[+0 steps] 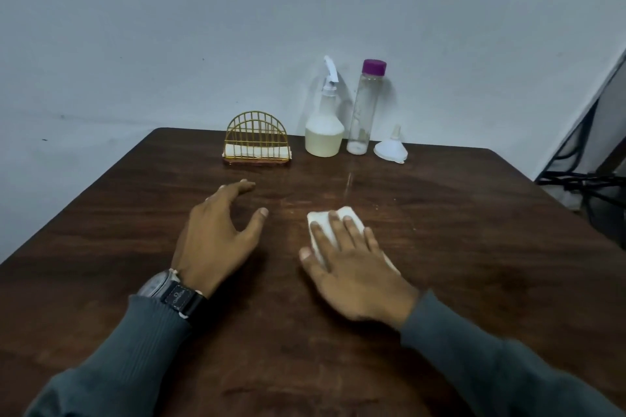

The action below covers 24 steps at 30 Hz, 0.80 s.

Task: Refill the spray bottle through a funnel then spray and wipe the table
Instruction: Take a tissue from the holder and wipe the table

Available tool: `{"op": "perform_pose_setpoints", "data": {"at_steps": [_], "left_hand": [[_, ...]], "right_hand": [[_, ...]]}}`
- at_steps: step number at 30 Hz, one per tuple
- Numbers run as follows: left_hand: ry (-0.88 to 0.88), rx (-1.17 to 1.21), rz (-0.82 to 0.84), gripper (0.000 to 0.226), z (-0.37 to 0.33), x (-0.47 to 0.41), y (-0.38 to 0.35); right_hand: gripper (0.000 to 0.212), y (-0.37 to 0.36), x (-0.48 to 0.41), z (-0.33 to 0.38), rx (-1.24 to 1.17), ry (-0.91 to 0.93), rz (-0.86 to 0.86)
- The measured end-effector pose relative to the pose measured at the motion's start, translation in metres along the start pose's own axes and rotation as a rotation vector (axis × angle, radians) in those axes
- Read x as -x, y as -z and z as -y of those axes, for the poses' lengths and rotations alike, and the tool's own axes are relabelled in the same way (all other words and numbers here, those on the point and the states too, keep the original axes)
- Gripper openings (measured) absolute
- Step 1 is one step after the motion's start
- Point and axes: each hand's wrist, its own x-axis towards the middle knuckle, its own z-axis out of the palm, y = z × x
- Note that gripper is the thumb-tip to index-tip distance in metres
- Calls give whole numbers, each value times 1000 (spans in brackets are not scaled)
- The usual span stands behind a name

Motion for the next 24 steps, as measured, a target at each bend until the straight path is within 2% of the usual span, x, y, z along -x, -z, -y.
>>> {"op": "perform_pose_setpoints", "data": {"at_steps": [4,9,15,20,24], "left_hand": [[-54,27,0,44,-17,-4,-13],[-100,12,1,41,-37,-24,-26],[19,-19,-33,40,-12,-30,-20],[49,-29,8,40,-6,-31,-16],[7,-28,55,38,-18,-27,-20]], "right_hand": [[72,-8,13,18,-3,41,50],[66,1,-52,17,2,88,12],[67,33,-114,-38,24,-68,-13],[68,44,-87,-111,26,-216,-61],[70,34,-30,-124,4,-269,-72]]}}
